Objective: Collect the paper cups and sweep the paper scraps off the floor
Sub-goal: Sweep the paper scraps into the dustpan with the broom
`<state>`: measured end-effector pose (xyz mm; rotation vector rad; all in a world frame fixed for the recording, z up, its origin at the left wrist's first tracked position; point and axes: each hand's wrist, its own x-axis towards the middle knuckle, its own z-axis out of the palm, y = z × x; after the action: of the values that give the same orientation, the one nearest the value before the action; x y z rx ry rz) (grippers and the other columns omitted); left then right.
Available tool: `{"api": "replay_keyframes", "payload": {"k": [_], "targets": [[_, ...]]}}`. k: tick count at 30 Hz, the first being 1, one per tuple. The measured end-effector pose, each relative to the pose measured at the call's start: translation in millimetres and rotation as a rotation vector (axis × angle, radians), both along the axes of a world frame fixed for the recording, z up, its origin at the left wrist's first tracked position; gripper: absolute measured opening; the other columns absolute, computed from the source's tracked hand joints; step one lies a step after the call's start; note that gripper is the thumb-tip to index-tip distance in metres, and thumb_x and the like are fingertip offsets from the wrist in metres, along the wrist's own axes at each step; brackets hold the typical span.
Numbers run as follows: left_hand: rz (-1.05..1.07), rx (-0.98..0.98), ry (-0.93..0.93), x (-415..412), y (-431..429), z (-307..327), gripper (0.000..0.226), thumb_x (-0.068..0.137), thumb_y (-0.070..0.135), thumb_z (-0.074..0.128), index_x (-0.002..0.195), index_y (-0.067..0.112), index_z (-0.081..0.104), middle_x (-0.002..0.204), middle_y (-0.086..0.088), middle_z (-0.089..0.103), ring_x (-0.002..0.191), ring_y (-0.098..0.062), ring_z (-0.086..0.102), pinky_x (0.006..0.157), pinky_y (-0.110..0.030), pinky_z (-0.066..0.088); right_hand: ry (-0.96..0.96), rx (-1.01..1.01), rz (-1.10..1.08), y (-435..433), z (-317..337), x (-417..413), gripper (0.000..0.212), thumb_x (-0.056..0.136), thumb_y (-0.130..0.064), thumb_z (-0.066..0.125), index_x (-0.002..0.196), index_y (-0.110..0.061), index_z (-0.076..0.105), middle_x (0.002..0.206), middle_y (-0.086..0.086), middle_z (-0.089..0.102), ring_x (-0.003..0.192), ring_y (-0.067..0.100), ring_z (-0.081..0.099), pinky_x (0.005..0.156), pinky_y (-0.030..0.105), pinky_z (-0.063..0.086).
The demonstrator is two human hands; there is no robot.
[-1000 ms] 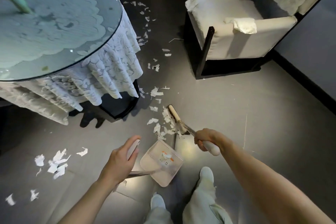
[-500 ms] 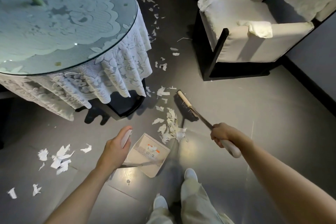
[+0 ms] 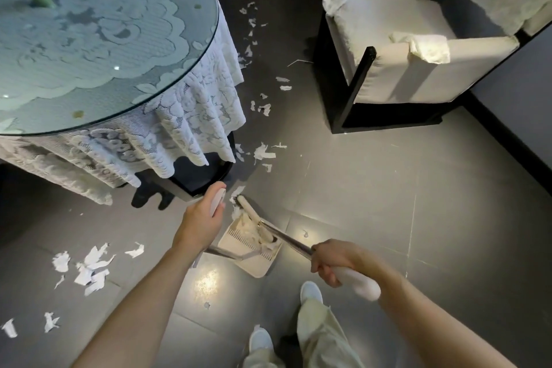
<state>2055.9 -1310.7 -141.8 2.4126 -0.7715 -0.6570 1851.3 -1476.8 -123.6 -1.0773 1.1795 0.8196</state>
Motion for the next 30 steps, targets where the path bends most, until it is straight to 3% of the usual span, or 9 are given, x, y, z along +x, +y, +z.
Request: {"api": "replay_keyframes", "payload": {"k": [5, 8, 10, 16, 18, 22, 25, 30], "targets": [[0.036, -0.037, 0.016, -5, 26, 1, 0.033, 0.099, 0.027, 0.043, 0.131, 0.035, 0.041, 0.108, -0.009, 0.06, 0.089, -0.022, 0.056, 0.075, -0.037, 0.047, -0.01, 0.022, -0.118, -7, 31, -2, 0.021, 0.091, 0.003, 0.04, 0.073, -0.008, 0.041, 0.039, 0.0, 0.034, 0.029, 0.008, 0.03, 0.032, 0.012, 0.027], [0.077, -0.04, 0.024, -17, 44, 6, 0.031, 0.099, 0.028, 0.042, 0.129, 0.035, 0.041, 0.085, -0.009, 0.057, 0.067, -0.015, 0.054, 0.054, -0.025, 0.043, -0.029, -0.06, -0.046, -7, 42, 2, 0.017, 0.09, 0.003, 0.041, 0.076, -0.006, 0.044, 0.04, 0.002, 0.034, 0.03, 0.009, 0.03, 0.034, 0.013, 0.029], [0.099, -0.053, 0.015, -23, 60, 11, 0.03, 0.099, 0.027, 0.041, 0.128, 0.033, 0.042, 0.072, -0.002, 0.05, 0.061, -0.012, 0.05, 0.049, -0.022, 0.038, -0.045, -0.107, 0.007, -7, 42, 10, 0.02, 0.09, 0.003, 0.043, 0.071, -0.006, 0.043, 0.041, 0.003, 0.036, 0.031, 0.01, 0.032, 0.035, 0.014, 0.031], [0.245, -0.044, 0.067, -29, 118, 12, 0.031, 0.1, 0.029, 0.041, 0.129, 0.037, 0.042, 0.092, -0.008, 0.059, 0.083, -0.023, 0.057, 0.073, -0.034, 0.045, -0.065, -0.354, 0.36, 5, 13, 61, 0.008, 0.081, 0.001, 0.048, 0.081, -0.001, 0.055, 0.051, 0.008, 0.053, 0.041, 0.018, 0.048, 0.046, 0.025, 0.042], [0.285, -0.032, 0.077, -29, 130, 11, 0.03, 0.1, 0.03, 0.04, 0.128, 0.037, 0.042, 0.093, -0.009, 0.058, 0.084, -0.023, 0.055, 0.074, -0.033, 0.043, -0.087, -0.442, 0.502, 12, 2, 73, 0.012, 0.079, -0.002, 0.049, 0.086, -0.001, 0.058, 0.064, 0.012, 0.058, 0.054, 0.024, 0.055, 0.056, 0.031, 0.049], [0.311, -0.022, 0.064, -16, 151, 0, 0.03, 0.099, 0.032, 0.04, 0.128, 0.043, 0.041, 0.118, -0.002, 0.057, 0.107, -0.024, 0.053, 0.089, -0.035, 0.043, -0.085, -0.55, 0.68, 30, -25, 98, 0.008, 0.077, -0.004, 0.052, 0.08, -0.005, 0.059, 0.077, 0.012, 0.06, 0.077, 0.029, 0.06, 0.073, 0.035, 0.054], [0.324, -0.007, 0.03, 2, 149, -5, 0.03, 0.099, 0.032, 0.04, 0.128, 0.042, 0.04, 0.111, -0.003, 0.059, 0.098, -0.021, 0.054, 0.082, -0.033, 0.042, -0.073, -0.492, 0.735, 49, -39, 106, 0.006, 0.076, -0.008, 0.053, 0.072, -0.01, 0.056, 0.079, 0.01, 0.062, 0.074, 0.026, 0.061, 0.069, 0.031, 0.053], [0.35, -0.047, 0.036, 20, 121, -6, 0.033, 0.098, 0.028, 0.044, 0.128, 0.041, 0.043, 0.1, -0.013, 0.058, 0.079, -0.018, 0.054, 0.073, -0.032, 0.041, -0.064, -0.271, 0.862, 72, -21, 89, 0.014, 0.074, -0.003, 0.051, 0.062, -0.01, 0.054, 0.05, -0.001, 0.055, 0.048, 0.012, 0.049, 0.042, 0.015, 0.038]]}}
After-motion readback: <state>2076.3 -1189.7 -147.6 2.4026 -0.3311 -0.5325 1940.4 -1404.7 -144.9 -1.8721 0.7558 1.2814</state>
